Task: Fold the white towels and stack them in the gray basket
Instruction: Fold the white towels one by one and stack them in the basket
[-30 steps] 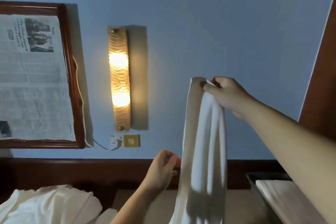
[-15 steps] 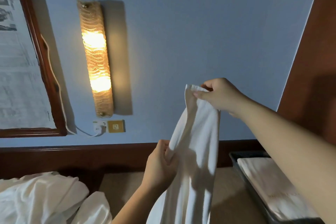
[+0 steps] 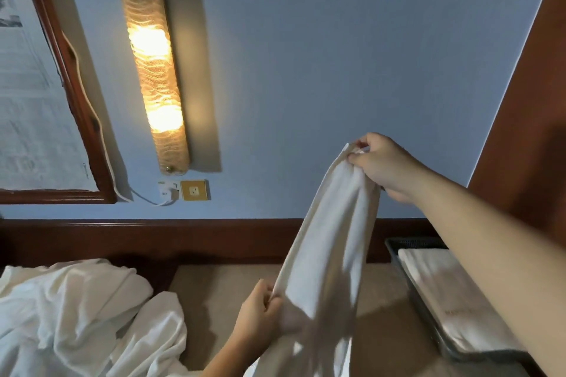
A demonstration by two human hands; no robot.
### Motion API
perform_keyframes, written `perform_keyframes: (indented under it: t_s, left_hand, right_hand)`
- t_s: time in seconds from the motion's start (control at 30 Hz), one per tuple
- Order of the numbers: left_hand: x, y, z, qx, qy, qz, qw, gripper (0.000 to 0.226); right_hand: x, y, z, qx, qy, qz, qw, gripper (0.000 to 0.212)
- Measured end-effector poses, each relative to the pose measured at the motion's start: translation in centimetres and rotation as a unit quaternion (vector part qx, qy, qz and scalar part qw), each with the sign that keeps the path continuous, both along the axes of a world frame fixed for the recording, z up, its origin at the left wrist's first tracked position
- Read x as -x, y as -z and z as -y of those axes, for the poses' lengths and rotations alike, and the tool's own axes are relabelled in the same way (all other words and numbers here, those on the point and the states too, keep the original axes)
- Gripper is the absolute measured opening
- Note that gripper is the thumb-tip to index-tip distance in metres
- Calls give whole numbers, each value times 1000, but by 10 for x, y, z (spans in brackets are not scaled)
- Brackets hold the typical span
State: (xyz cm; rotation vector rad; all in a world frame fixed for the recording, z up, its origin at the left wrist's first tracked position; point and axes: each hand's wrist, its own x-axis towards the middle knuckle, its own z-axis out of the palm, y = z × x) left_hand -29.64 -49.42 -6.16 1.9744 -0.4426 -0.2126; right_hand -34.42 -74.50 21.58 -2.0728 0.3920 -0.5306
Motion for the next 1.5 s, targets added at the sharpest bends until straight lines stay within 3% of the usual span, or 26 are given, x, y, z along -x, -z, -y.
perform_keyframes:
  t_s: [0.13, 0.3, 0.4, 0.53, 0.67, 0.73, 0.83, 0.93, 1.0, 1.03, 1.17, 1.27, 1.4, 1.5]
  left_hand:
    - [13, 51, -25, -38, -19, 33, 999, 33]
    - [20, 80, -73, -86, -90, 26, 992, 27]
    - [10, 39, -78, -49, -133, 36, 989, 27]
    - [-14, -49, -65, 4, -144, 120, 982, 23]
    - [-31, -136, -49, 5, -75, 224, 972, 20]
    - [-33, -171, -40, -12, -49, 273, 961, 23]
    - [-28, -208, -26, -16, -13, 343, 939, 15]
    - [-22, -223, -18, -11, 0, 369, 929, 11]
    - [-26, -220, -20, -16, -18, 378, 925, 14]
    - [-29, -215, -24, -16, -28, 376, 926, 16]
    - [-40, -169, -41, 10, -33, 303, 952, 15]
    - [-41, -121, -46, -29, -19, 303, 952, 10]
    - [-34, -62, -52, -46, -48, 224, 972, 19]
    - [-25, -19, -67, -55, -104, 179, 977, 27]
  right_hand:
    - [6, 21, 14, 47, -25, -63, 997, 26]
    - [19, 37, 30, 91, -22, -83, 992, 47]
    - [16, 47, 30, 58, 11, -58, 997, 34]
    - [8, 56, 14, -36, 4, -13, 999, 32]
    - [11, 54, -21, -8, -69, -17, 997, 16]
    - [14, 50, -38, 21, -147, -49, 988, 32]
    - [10, 46, -63, 129, -181, -83, 971, 58]
    - [1, 43, -79, 159, -198, -59, 965, 42]
    - [-3, 38, -80, 174, -196, -48, 964, 17]
    - [-4, 36, -78, 186, -186, -47, 963, 16]
    - [-5, 30, -72, 265, -145, -44, 952, 26]
    - [-5, 32, -69, 319, -113, -39, 940, 24]
    - [-4, 28, -54, 283, -42, 19, 958, 22]
    - [-1, 20, -33, 273, 27, 70, 959, 38]
